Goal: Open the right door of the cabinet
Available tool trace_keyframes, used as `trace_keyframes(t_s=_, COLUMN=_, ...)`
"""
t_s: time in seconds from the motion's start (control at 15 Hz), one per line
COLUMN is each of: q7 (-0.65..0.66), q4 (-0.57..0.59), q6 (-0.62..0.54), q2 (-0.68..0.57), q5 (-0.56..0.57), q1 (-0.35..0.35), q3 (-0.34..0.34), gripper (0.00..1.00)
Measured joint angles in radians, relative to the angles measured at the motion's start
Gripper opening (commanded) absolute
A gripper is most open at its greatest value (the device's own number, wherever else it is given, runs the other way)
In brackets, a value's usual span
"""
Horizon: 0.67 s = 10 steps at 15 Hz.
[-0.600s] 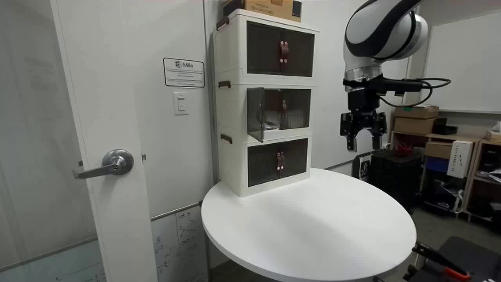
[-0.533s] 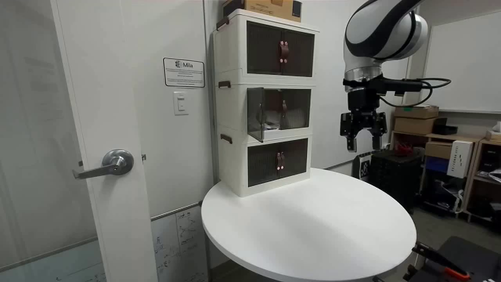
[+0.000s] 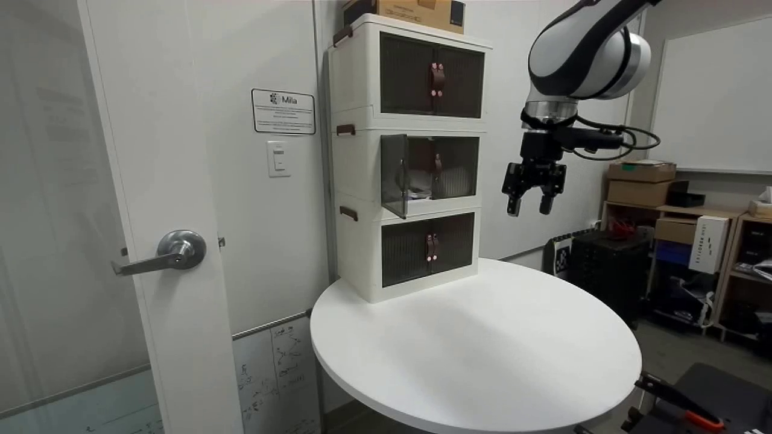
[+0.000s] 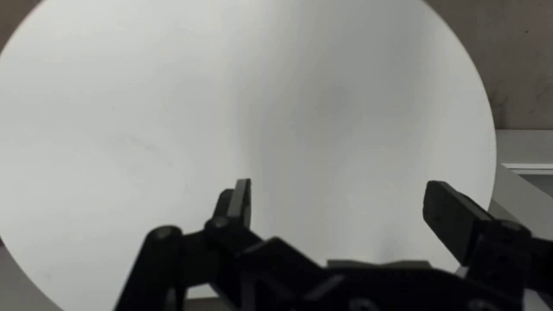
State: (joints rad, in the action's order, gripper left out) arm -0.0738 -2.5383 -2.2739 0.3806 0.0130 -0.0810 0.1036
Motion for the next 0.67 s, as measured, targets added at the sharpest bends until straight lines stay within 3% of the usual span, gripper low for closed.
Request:
trace_keyframes(t_s=0.27, q7=-0.232, q4=0.121, q6=-0.223, q2=-0.168, q5=-0.068, q1=0.035, q3=0.055, gripper=1.00)
trace_keyframes(t_s=0.47, q7=-0.442, q4=0.234, q6=-0.359, q2=-0.287, q5=-0.292, q1=0.083, q3=0.103, gripper=1.00)
trace_keyframes(t_s=0.67, q7=-0.618, q4=0.370, q6=-0.384, q2=-0.361, q5=-0.543, q1=0.154, q3=0.172, gripper=1.00)
